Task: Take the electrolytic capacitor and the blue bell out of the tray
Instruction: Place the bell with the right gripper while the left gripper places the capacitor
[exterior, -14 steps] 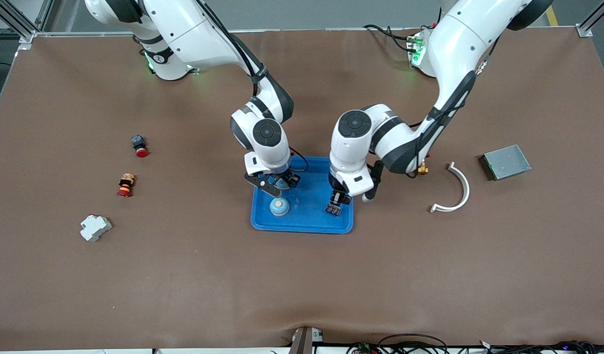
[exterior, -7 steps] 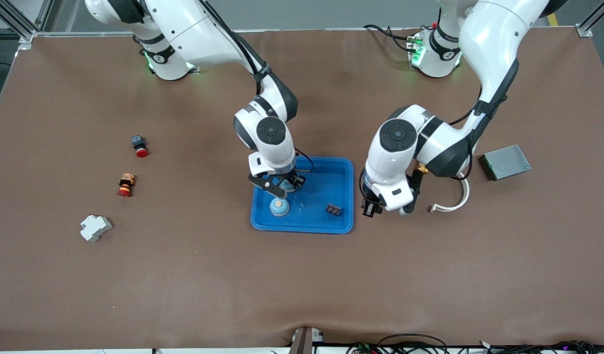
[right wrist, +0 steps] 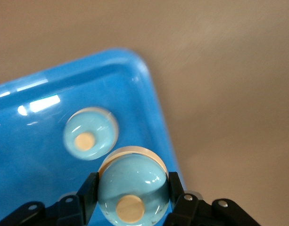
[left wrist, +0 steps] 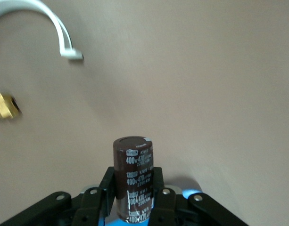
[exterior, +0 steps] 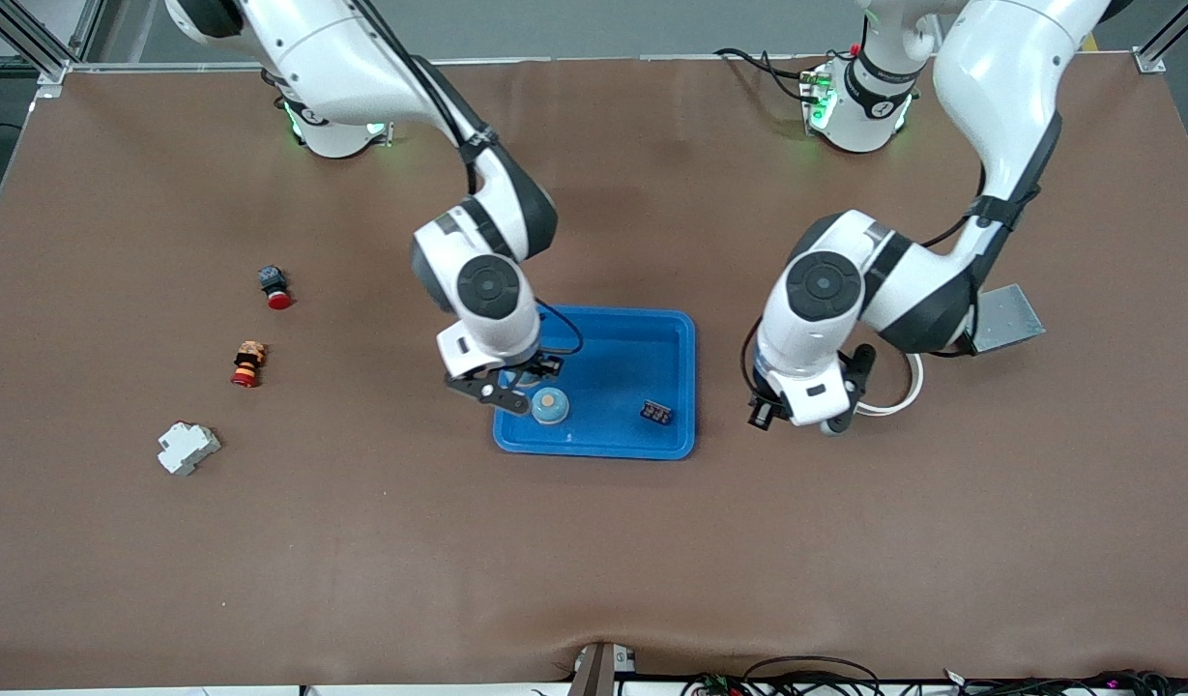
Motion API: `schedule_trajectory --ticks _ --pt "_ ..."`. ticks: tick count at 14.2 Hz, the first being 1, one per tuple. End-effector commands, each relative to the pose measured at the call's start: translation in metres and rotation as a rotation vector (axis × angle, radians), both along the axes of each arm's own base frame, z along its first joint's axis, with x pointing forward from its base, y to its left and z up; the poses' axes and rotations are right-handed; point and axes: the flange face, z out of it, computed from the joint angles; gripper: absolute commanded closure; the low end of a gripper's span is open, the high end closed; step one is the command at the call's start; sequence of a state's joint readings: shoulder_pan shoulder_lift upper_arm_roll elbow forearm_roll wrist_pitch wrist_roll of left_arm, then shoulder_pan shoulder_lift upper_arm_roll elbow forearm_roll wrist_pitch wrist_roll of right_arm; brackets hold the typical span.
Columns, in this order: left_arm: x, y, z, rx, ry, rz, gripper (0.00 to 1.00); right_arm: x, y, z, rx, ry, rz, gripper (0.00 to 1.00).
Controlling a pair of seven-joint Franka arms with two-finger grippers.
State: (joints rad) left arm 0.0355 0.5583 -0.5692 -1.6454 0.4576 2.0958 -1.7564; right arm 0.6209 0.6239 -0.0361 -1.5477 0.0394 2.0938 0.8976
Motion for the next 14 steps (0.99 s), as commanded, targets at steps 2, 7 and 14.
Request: schedule_trajectory --ticks 2,7,14 --pt "-0.004 0.050 -0.008 0.043 0.097 -0.078 1.00 -0.001 -0.084 0.028 0.024 0.042 0.134 1.00" --pt "0.005 0.113 -0.014 0.068 0.170 -0.111 1.00 -0.002 -0.187 0.037 0.051 0.065 0.274 1.00" --pt "0.018 0.208 -0.059 0.030 0.260 -0.205 1.00 -0.021 -0.308 0.013 0.094 0.024 0.432 1.00"
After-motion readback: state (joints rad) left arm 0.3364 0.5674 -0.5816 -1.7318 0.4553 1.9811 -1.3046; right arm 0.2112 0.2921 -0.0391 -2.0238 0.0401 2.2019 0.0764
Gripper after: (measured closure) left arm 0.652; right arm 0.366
